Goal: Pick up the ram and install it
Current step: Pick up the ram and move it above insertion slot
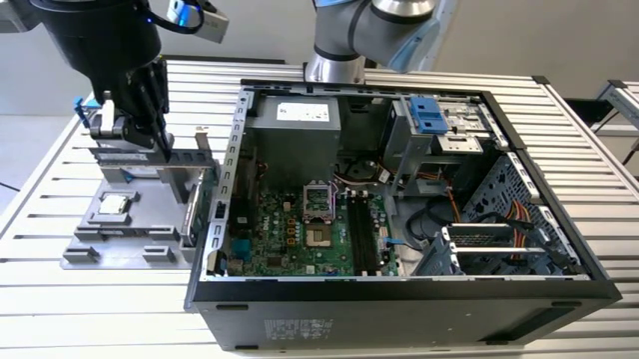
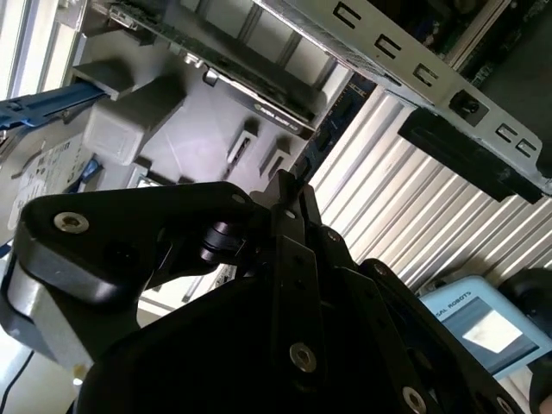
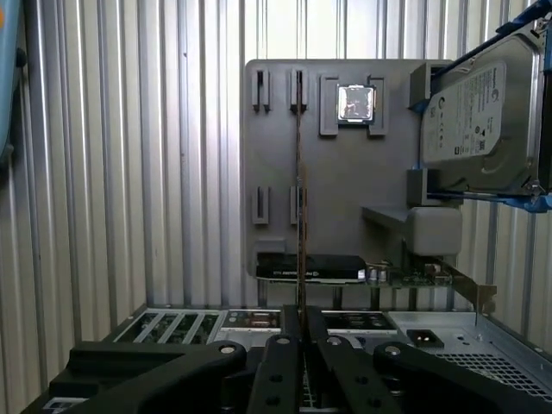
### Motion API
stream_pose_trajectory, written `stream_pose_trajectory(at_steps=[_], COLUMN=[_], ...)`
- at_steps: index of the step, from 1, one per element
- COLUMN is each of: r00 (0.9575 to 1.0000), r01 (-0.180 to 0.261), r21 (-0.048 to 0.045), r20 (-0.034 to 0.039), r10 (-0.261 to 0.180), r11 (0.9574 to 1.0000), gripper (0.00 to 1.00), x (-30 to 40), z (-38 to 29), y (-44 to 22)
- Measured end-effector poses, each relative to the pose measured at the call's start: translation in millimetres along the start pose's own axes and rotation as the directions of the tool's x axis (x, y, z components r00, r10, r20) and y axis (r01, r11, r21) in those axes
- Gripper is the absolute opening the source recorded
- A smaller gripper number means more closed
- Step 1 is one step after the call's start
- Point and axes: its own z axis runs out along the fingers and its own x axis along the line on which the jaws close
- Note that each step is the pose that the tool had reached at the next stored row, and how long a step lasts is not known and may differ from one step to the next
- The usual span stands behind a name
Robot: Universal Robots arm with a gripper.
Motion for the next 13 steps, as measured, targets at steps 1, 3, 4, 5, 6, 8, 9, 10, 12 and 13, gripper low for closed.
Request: stream_pose_trajectory(at_steps=[1, 3, 4, 5, 6, 8, 9, 10, 12, 13], r00=[1.0000, 1.0000, 1.0000, 1.0000, 1.0000, 1.0000, 1.0000, 1.0000, 1.0000, 1.0000], r01=[0.000, 0.000, 0.000, 0.000, 0.000, 0.000, 0.000, 0.000, 0.000, 0.000], r21=[-0.0001, 0.0000, 0.0000, 0.0000, 0.0000, 0.0000, 0.0000, 0.0000, -0.0001, 0.0000], r20=[-0.0001, 0.0000, 0.0000, 0.0000, 0.0000, 0.0000, -0.0001, 0.0000, 0.0000, 0.0000], r10=[0.000, 0.000, 0.000, 0.000, 0.000, 0.000, 0.000, 0.000, 0.000, 0.000], r11=[1.0000, 1.0000, 1.0000, 1.0000, 1.0000, 1.0000, 1.0000, 1.0000, 1.0000, 1.0000], gripper=[0.00, 0.00, 0.00, 0.00, 0.00, 0.00, 0.00, 0.00, 0.00, 0.00], x=[-0.1, -0.3, -0.4, -0.5, -0.6, -0.8, -0.9, -1.0, -1.2, -1.3], z=[0.0, 0.1, 0.1, 0.1, 0.1, 0.2, 0.2, 0.2, 0.2, 0.3], y=[-1.3, -3.9, -5.2, -6.6, -7.7, -10.2, -11.4, -12.7, -14.9, -16.1])
